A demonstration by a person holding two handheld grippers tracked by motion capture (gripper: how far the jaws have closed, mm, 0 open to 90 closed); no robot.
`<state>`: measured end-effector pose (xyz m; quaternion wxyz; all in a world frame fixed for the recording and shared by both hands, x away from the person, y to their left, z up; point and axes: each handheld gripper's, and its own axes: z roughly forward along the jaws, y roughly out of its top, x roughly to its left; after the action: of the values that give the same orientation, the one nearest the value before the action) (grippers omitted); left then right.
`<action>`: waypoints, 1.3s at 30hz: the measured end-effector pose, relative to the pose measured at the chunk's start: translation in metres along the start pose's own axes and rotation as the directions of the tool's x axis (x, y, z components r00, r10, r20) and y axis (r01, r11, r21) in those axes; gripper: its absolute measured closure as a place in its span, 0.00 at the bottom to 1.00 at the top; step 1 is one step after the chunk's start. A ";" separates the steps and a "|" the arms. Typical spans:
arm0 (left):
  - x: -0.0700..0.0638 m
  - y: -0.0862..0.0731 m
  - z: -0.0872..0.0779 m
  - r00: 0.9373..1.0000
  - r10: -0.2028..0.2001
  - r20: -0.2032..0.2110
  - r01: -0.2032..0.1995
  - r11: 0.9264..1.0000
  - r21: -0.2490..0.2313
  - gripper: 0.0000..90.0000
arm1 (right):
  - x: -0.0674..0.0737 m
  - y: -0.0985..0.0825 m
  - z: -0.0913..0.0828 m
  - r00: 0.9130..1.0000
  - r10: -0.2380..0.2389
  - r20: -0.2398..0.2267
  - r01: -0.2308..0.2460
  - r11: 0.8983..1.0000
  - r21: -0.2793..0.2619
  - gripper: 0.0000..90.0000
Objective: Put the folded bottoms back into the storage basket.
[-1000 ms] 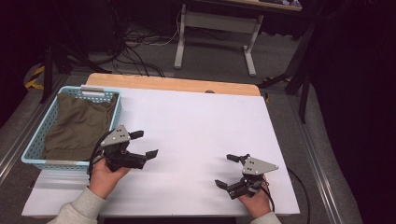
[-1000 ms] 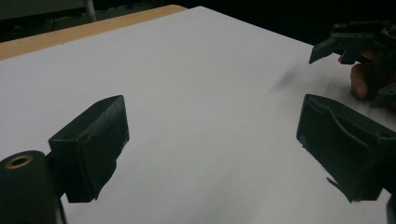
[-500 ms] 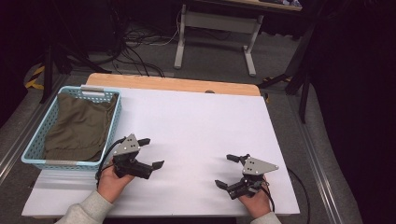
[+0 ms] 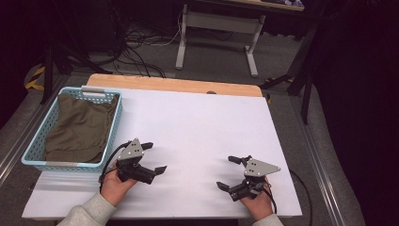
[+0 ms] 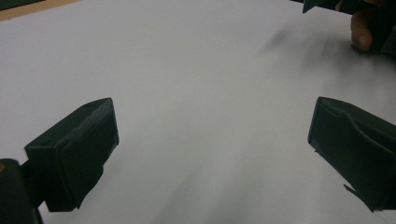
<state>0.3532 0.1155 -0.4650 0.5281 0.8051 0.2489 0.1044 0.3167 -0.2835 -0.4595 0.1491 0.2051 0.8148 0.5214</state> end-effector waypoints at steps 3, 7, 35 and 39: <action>0.003 -0.002 0.001 1.000 -0.009 0.004 0.009 1.000 0.000 0.03 | 0.000 0.000 0.000 1.000 -0.001 -0.001 0.001 1.000 0.000 0.01; 0.005 -0.003 0.001 1.000 -0.005 0.000 0.005 1.000 -0.017 0.03 | 0.000 0.000 0.000 1.000 -0.002 -0.001 0.002 1.000 0.001 0.01; 0.007 -0.004 0.002 1.000 0.008 -0.002 -0.008 1.000 -0.030 0.02 | 0.000 0.000 0.000 1.000 -0.002 0.001 0.002 1.000 0.005 0.01; 0.008 -0.004 0.002 1.000 0.000 0.001 0.000 0.999 -0.034 0.02 | 0.000 0.000 0.000 1.000 -0.003 0.002 0.003 1.000 0.005 0.01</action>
<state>0.3596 0.1197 -0.4702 0.5418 0.7961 0.2469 0.1079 0.3166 -0.2833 -0.4597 0.1502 0.2049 0.8163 0.5188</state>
